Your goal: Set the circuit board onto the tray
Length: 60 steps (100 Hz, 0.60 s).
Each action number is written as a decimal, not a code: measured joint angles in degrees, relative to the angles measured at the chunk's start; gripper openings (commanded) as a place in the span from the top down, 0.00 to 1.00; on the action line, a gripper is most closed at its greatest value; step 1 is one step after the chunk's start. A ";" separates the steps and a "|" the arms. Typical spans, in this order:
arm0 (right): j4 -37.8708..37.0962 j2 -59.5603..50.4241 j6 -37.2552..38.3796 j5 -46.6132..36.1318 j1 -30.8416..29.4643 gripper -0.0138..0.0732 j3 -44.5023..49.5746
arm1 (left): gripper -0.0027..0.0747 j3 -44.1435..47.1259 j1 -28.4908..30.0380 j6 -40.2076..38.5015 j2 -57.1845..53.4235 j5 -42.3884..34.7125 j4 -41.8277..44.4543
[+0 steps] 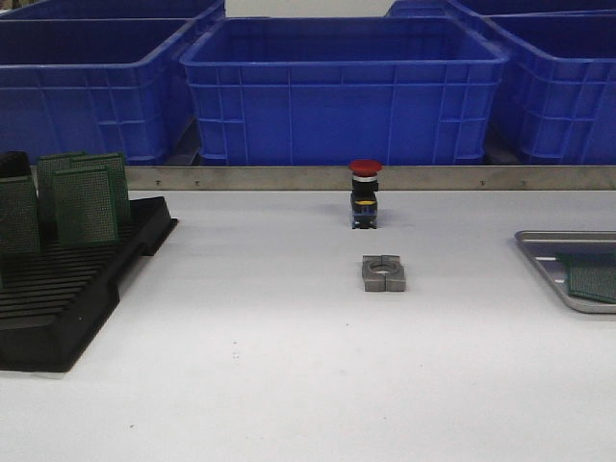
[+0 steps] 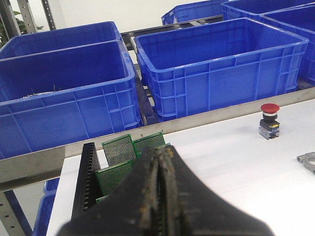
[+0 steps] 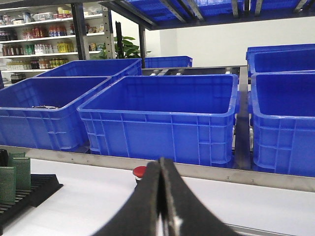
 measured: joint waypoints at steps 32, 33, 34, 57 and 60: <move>0.00 0.00 0.00 0.00 0.00 0.91 0.00 | 0.99 0.00 0.00 0.00 -0.02 -0.13 0.00; 0.00 0.00 0.00 0.00 0.00 0.91 0.00 | 0.99 0.00 0.00 0.00 -0.02 -0.13 0.00; 0.00 0.00 0.00 0.00 0.00 0.91 0.00 | 0.99 0.00 0.00 0.00 -0.02 -0.13 0.00; 0.09 0.00 0.00 0.00 0.00 0.91 0.00 | 0.99 3.02 0.00 -5.18 -0.58 -1.13 2.22; 0.09 0.00 0.00 0.00 0.00 0.91 0.00 | 0.99 3.76 0.15 -8.51 -1.05 -1.34 4.94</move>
